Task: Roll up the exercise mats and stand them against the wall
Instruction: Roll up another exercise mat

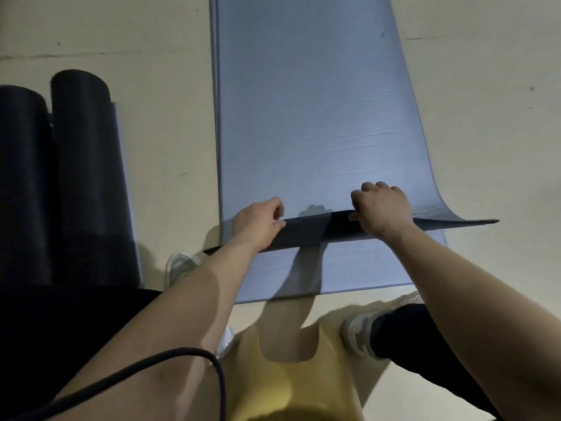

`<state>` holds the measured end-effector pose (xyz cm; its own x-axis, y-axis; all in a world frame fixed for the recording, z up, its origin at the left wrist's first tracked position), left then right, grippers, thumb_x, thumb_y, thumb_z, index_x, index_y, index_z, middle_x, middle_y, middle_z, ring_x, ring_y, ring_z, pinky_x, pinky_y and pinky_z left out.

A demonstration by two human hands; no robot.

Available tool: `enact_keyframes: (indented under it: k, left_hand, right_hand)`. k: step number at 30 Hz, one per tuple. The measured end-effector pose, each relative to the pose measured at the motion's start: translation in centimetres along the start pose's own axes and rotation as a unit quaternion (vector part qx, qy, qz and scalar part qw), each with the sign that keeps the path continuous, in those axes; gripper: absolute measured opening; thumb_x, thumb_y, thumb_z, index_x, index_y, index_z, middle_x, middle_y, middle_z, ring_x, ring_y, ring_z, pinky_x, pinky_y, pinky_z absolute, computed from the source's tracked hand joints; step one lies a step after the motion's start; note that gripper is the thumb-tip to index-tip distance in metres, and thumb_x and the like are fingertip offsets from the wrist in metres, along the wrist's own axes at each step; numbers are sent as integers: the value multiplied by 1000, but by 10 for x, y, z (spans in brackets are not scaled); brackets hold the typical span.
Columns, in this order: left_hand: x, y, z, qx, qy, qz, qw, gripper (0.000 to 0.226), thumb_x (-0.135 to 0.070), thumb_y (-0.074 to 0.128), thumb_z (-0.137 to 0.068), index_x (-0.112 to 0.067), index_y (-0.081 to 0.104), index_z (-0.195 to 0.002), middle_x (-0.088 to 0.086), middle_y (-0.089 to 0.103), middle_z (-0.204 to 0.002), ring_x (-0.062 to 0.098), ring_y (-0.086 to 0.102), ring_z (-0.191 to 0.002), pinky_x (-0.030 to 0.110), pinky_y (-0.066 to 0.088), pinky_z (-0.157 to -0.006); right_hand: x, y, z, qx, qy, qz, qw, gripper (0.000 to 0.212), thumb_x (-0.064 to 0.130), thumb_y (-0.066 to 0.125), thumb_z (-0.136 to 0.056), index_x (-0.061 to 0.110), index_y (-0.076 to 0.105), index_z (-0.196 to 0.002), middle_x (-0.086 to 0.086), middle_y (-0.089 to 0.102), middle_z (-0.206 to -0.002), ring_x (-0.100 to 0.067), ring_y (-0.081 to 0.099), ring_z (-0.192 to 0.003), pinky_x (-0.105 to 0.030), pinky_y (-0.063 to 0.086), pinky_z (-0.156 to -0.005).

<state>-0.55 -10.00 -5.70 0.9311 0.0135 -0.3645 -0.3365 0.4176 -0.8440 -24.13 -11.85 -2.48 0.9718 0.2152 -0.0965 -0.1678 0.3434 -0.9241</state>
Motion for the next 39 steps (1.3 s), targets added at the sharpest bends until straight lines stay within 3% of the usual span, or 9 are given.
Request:
enact_keyframes:
  k: [7, 10, 13, 16, 22, 29, 33, 35, 39]
  left_hand:
    - [-9, 44, -11, -93, 43, -177, 979, 13, -24, 76, -87, -17, 70, -96, 3, 60, -97, 26, 56, -85, 33, 34, -55]
    - [0, 81, -1, -17, 40, -152, 987, 62, -55, 73, -80, -13, 62, -125, 5, 61, -119, 27, 56, -107, 38, 49, -80]
    - [4, 112, -2, 74, 40, -177, 981, 89, -58, 78, -74, -11, 42, -141, 5, 49, -138, 26, 46, -125, 36, 40, -106]
    - [6, 120, -13, 89, 36, -182, 979, 76, -52, 75, -81, -14, 42, -138, 5, 51, -135, 26, 48, -124, 35, 39, -104]
    - [13, 84, -31, 139, 73, -105, 982, 56, -61, 47, -98, -19, 52, -135, 5, 61, -130, 27, 57, -118, 40, 46, -95]
    - [25, 47, -62, 221, -5, -83, 972, 54, -64, 41, -99, -21, 50, -129, 8, 63, -124, 29, 60, -107, 40, 45, -82]
    - [-3, 36, -67, 2, 52, -168, 984, 42, -46, 59, -98, -18, 53, -129, 8, 63, -122, 32, 61, -107, 43, 44, -90]
    - [-23, 51, -49, -50, 87, -170, 980, 58, -43, 70, -90, -16, 52, -138, 14, 56, -137, 38, 57, -120, 48, 45, -100]
    - [-17, 98, -50, 48, 93, -261, 960, 108, -61, 60, -90, -9, -3, -160, 26, 1, -167, 49, 3, -152, 62, 7, -122]
  right_hand:
    - [8, 57, -11, -71, 59, -48, 995, 26, 35, 67, -96, 8, 69, -96, -12, 63, -98, -36, 58, -90, -40, 41, -67]
    - [13, 101, -5, 21, 26, -68, 997, 58, 57, 74, -79, 11, 65, -113, -7, 60, -111, -32, 55, -105, -42, 46, -94]
    - [12, 132, -2, 70, -6, -18, 997, 67, 38, 81, -76, 12, 58, -133, -5, 56, -122, -29, 53, -117, -39, 39, -112]
    - [13, 139, -11, 86, -24, -7, 996, 50, 19, 64, -89, 14, 55, -138, -5, 55, -126, -28, 54, -118, -37, 38, -112]
    - [-8, 119, -31, 180, -73, -76, 978, 56, 62, 61, -94, 21, 57, -131, -4, 60, -123, -27, 60, -107, -39, 48, -90]
    - [-12, 101, -58, 215, -47, -139, 966, 49, 66, 56, -94, 18, 55, -103, -5, 63, -98, -26, 53, -86, -36, 40, -74]
    - [-14, 108, -86, 228, -31, -170, 958, 56, 65, 58, -94, 15, 53, -118, -12, 66, -112, -35, 60, -98, -39, 42, -78]
    - [-15, 103, -105, 218, -34, -177, 959, 55, 64, 59, -95, 16, 51, -121, -11, 67, -111, -32, 57, -92, -39, 41, -78]
    - [-13, 82, -127, 112, -40, -115, 986, 51, 65, 58, -93, 21, 55, -118, -5, 64, -106, -32, 59, -104, -44, 38, -91]
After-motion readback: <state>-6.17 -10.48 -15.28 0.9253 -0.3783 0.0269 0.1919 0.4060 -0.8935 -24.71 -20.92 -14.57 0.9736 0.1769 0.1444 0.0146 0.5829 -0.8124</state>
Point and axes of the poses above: each hand's wrist, its own z-axis away from the middle knuckle, its own y-axis out of the palm, x = y × z, the point moved 9 cm from there along -z, towards the middle knuckle
